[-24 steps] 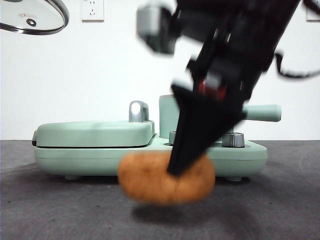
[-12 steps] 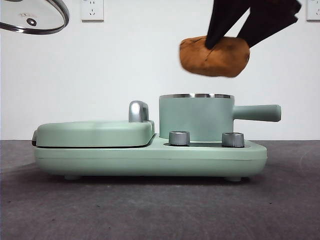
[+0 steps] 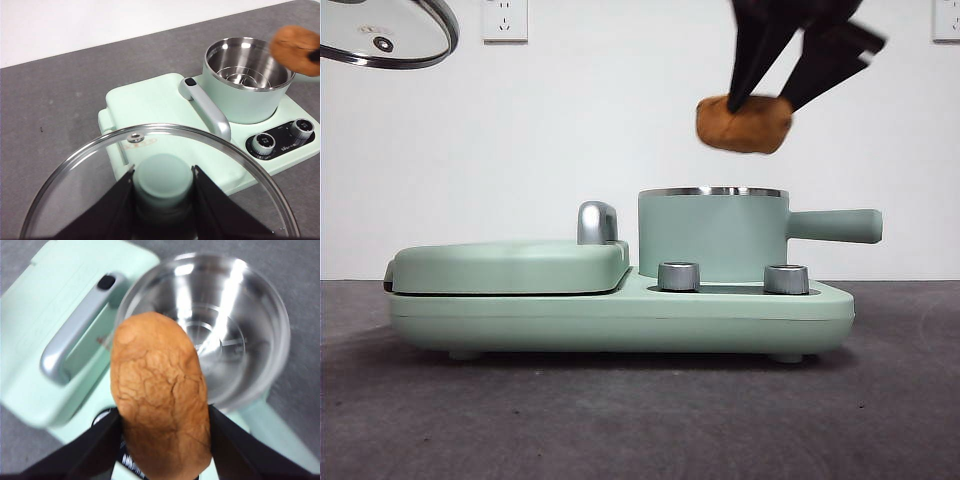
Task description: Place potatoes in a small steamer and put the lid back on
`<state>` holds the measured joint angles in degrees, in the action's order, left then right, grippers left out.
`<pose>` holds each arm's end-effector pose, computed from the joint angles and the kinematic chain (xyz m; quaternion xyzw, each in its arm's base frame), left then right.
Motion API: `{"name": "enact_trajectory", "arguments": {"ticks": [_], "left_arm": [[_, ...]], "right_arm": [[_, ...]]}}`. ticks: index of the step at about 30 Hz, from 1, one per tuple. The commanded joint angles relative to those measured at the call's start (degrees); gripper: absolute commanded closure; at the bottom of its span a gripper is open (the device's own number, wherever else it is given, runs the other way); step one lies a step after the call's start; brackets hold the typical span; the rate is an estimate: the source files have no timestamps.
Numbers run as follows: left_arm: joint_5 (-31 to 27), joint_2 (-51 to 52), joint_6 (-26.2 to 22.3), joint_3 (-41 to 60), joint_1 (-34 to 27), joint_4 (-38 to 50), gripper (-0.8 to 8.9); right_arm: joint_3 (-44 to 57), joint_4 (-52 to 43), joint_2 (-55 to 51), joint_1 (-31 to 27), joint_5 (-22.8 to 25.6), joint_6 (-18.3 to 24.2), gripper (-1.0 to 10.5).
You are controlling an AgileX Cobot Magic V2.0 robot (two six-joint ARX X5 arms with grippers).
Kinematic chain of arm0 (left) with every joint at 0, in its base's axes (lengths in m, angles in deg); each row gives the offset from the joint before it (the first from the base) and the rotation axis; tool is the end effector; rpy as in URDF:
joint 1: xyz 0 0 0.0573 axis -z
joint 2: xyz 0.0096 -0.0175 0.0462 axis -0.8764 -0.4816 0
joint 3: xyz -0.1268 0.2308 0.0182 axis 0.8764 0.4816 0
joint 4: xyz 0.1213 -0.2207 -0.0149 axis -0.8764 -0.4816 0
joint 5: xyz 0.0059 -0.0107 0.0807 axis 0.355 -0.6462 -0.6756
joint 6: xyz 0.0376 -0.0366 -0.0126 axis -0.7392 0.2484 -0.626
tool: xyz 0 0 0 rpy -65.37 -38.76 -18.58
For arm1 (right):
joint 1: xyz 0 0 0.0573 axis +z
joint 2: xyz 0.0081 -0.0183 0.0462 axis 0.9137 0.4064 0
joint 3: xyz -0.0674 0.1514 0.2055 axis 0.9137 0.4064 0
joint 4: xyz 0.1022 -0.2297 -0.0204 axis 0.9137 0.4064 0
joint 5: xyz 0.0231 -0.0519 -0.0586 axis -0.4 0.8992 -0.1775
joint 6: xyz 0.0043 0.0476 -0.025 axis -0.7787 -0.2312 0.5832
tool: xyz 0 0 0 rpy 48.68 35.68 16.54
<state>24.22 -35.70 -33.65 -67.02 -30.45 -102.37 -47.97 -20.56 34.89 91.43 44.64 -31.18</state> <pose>0.1121 -0.0621 0.3516 0.0524 0.1957 -0.1930 0.9600 0.2852 0.1404 0.3344 -0.0368 0.3936 0.2638 0.8798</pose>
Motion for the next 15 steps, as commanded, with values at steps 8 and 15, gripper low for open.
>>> {"name": "enact_trajectory", "arguments": {"ticks": [8,15], "left_arm": [[-0.3,0.0,0.5,-0.9,0.2,1.7,7.98],[-0.3,0.0,0.5,-0.9,0.2,1.4,7.98]], "right_arm": [[-13.3,-0.5,17.0,-1.9,-0.6,1.8,7.3],[-15.0,-1.4,22.2,-2.0,0.1,2.4,7.3]]}}
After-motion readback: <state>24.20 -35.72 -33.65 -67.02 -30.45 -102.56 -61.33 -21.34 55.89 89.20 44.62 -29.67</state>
